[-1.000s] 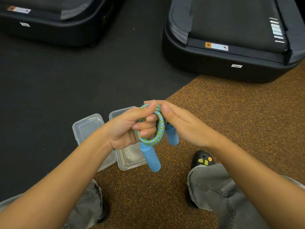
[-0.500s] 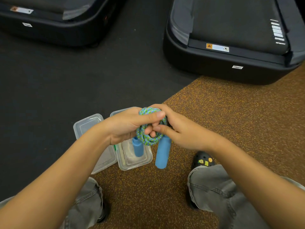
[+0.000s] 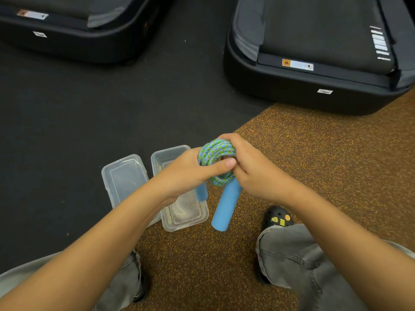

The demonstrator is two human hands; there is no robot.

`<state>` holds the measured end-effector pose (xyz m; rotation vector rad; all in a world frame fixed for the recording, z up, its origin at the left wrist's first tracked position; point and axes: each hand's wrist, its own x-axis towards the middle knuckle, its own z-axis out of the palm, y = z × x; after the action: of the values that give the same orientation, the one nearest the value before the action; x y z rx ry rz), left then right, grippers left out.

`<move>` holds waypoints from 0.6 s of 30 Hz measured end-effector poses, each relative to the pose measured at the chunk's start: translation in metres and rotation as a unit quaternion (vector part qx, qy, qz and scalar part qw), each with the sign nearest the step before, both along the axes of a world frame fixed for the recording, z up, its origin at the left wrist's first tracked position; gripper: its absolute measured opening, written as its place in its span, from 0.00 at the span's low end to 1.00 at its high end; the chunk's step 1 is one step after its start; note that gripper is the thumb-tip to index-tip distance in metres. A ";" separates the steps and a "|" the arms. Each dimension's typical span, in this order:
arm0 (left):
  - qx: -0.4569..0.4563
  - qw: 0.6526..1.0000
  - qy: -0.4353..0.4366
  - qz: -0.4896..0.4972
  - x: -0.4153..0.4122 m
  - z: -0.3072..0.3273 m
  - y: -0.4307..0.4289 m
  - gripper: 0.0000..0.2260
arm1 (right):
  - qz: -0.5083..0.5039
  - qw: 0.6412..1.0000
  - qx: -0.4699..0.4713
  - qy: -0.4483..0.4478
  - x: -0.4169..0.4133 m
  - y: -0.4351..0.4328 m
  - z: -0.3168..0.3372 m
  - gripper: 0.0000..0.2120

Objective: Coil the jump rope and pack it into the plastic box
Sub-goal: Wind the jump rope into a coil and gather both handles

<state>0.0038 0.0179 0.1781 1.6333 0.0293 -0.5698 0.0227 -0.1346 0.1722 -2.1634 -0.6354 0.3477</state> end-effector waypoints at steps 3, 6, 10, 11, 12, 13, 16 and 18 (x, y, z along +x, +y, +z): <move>-0.021 1.000 0.012 0.011 -0.001 -0.009 -0.001 0.11 | -0.023 1.000 0.007 0.003 0.003 -0.002 0.002 0.15; -0.029 0.999 0.018 0.038 -0.003 -0.012 -0.004 0.16 | -0.046 0.999 0.013 -0.006 0.005 -0.002 0.000 0.15; -0.049 0.996 0.040 0.059 -0.010 -0.016 -0.005 0.22 | -0.107 0.993 0.055 0.014 0.011 -0.002 -0.003 0.12; -0.040 0.997 0.041 0.053 -0.012 -0.019 -0.005 0.23 | -0.127 0.989 0.069 0.027 0.012 -0.002 -0.002 0.12; -0.029 0.998 0.043 0.047 -0.014 -0.022 -0.004 0.24 | -0.146 0.985 0.081 0.038 0.013 -0.001 -0.002 0.11; -0.020 0.998 0.049 0.039 -0.016 -0.024 -0.004 0.26 | -0.161 0.981 0.093 0.048 0.014 -0.001 -0.002 0.11; -0.012 0.998 0.068 -0.009 -0.021 -0.027 -0.005 0.29 | -0.181 0.970 0.137 0.084 0.012 0.004 -0.004 0.11; -0.036 0.996 0.084 -0.023 -0.024 -0.027 -0.005 0.29 | -0.197 0.960 0.161 0.113 0.011 0.007 -0.007 0.10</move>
<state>-0.0200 0.0132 0.1508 1.5168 0.0938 -0.7339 0.0341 -0.1278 0.1651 -1.8469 -0.1120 0.2493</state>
